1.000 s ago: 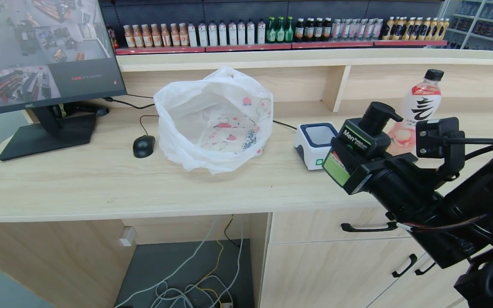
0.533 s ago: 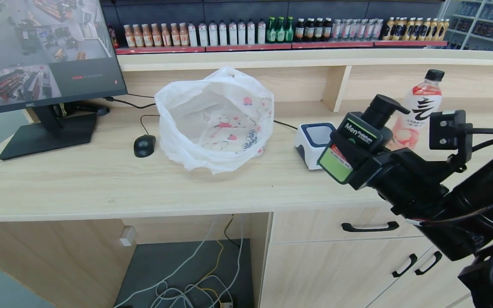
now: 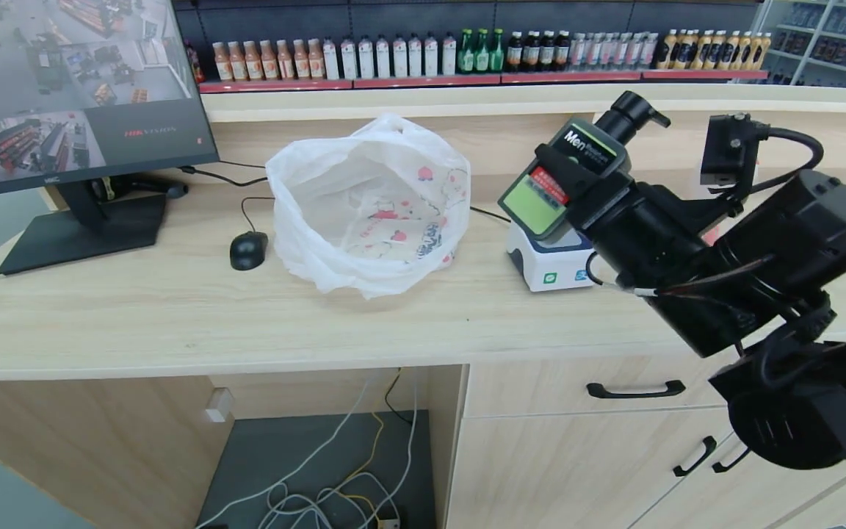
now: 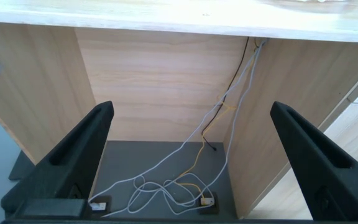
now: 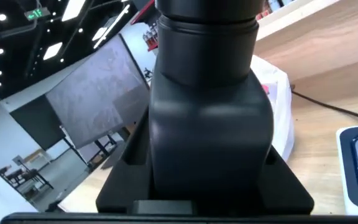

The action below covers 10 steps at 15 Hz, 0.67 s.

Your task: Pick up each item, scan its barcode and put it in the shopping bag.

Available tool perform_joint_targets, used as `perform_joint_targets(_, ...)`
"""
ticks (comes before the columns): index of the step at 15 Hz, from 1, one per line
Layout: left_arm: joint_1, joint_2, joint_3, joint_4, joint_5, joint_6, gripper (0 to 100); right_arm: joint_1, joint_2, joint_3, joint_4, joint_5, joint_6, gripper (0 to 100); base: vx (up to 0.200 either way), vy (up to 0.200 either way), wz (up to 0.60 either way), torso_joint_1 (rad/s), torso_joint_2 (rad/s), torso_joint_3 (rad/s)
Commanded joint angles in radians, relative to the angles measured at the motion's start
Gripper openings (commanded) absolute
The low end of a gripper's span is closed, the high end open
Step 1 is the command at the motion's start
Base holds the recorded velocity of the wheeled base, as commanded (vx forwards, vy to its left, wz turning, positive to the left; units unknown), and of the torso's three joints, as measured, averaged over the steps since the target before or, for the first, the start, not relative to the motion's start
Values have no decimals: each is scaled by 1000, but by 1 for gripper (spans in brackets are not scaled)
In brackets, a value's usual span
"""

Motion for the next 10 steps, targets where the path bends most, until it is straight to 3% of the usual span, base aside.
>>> perform_joint_targets(1,0,0,0,0,0,0,100,-31,22,-102,87,-3,48,0,0,0,0,0,0,0)
perform_joint_targets(5,0,0,0,0,0,0,100,-62,51,-218,253,-55,171,0,0,0,0,0,0,0)
perform_joint_targets(10,0,0,0,0,0,0,100,-73,57,-232,389,-132,258,0,0,0,0,0,0,0)
